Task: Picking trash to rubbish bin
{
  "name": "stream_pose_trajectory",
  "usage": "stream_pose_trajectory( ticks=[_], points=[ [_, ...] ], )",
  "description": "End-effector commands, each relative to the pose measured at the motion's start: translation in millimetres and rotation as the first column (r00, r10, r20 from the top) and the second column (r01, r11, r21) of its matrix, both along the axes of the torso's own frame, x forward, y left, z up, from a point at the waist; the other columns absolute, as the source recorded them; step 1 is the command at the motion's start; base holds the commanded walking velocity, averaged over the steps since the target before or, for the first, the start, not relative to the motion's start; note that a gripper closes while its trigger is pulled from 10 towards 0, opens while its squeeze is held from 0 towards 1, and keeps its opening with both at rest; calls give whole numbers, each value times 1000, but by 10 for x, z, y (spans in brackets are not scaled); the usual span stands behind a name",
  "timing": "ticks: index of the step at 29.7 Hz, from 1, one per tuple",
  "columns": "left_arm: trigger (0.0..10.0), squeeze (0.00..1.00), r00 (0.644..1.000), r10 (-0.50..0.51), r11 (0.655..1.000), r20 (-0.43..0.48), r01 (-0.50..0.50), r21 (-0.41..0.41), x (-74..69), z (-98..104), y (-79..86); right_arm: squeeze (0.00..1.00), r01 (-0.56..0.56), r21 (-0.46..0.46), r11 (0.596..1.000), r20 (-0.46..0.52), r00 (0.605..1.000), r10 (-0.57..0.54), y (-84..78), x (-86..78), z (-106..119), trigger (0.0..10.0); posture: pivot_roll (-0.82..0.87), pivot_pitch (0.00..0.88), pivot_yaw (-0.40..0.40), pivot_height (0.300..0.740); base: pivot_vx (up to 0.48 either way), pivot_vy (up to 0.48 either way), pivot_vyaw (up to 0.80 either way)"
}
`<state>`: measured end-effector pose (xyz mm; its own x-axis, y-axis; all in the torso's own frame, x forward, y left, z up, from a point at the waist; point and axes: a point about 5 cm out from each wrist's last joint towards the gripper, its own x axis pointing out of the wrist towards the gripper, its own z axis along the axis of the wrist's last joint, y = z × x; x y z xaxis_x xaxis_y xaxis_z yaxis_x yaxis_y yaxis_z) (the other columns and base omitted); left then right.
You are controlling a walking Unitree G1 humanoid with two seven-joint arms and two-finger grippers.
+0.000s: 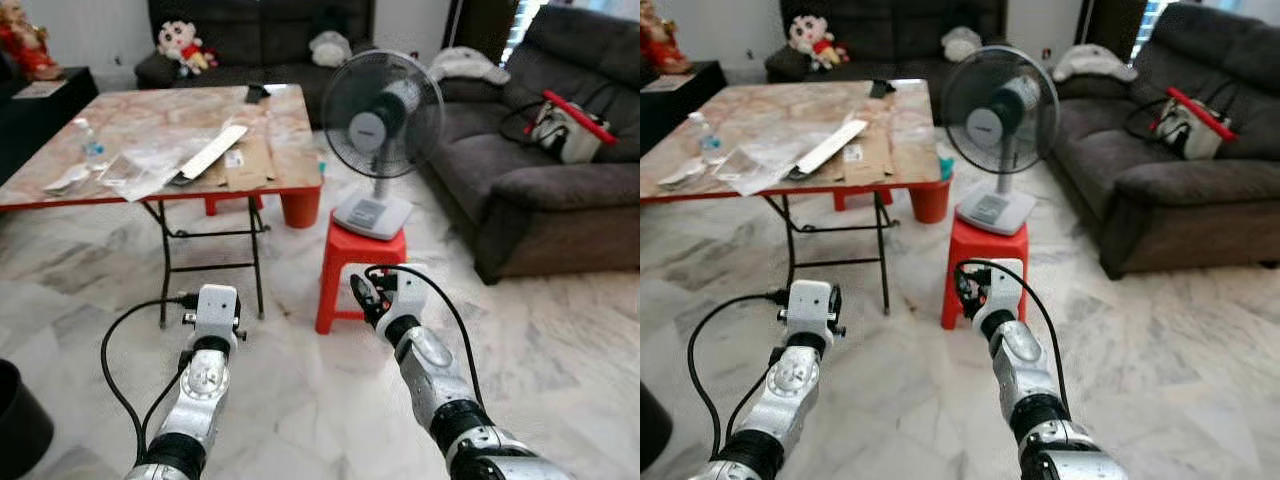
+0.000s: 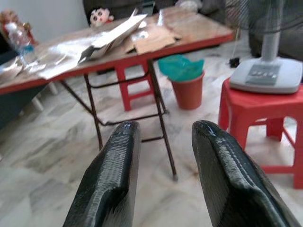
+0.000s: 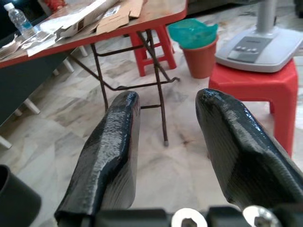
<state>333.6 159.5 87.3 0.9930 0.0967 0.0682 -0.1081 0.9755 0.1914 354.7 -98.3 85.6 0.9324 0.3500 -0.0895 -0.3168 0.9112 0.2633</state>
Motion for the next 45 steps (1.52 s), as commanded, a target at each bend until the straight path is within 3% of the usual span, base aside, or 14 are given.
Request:
stream_pose_trajectory(
  ticks=[1, 10, 14, 35, 45],
  points=[
    [10000, 0, 1000, 22, 1000, -6, -22, 7, -20, -9, 45, 0, -17, 7, 1000, 10, 1000, 16, 62, 13, 43, 10000, -30, 0, -15, 740, 0, 0, 0],
    [10000, 0, 999, 27, 1000, 32, -27, 11, -30, 82, 61, 0, -71, 8, 997, 61, 996, 70, 194, 15, 129, 10000, -17, 0, -20, 740, 27, 0, 0],
    [10000, 0, 998, 47, 999, 31, -47, -4, -40, 92, 84, 0, -71, 26, 997, 54, 996, 69, 209, 3, 115, 10000, -14, 0, -22, 740, 277, 0, 800],
    [10000, 0, 997, 65, 998, 49, -65, -20, -21, 199, 71, 0, -106, 39, 994, 87, 991, 102, 246, 13, 191, 10000, -17, 0, -34, 740, 377, 0, 250],
    [10000, 0, 996, 68, 998, 59, -67, -16, -13, 242, 80, 0, -113, 41, 993, 88, 990, 110, 271, -11, 174, 10000, -11, 0, -29, 740, 402, 0, 799]
  ],
)
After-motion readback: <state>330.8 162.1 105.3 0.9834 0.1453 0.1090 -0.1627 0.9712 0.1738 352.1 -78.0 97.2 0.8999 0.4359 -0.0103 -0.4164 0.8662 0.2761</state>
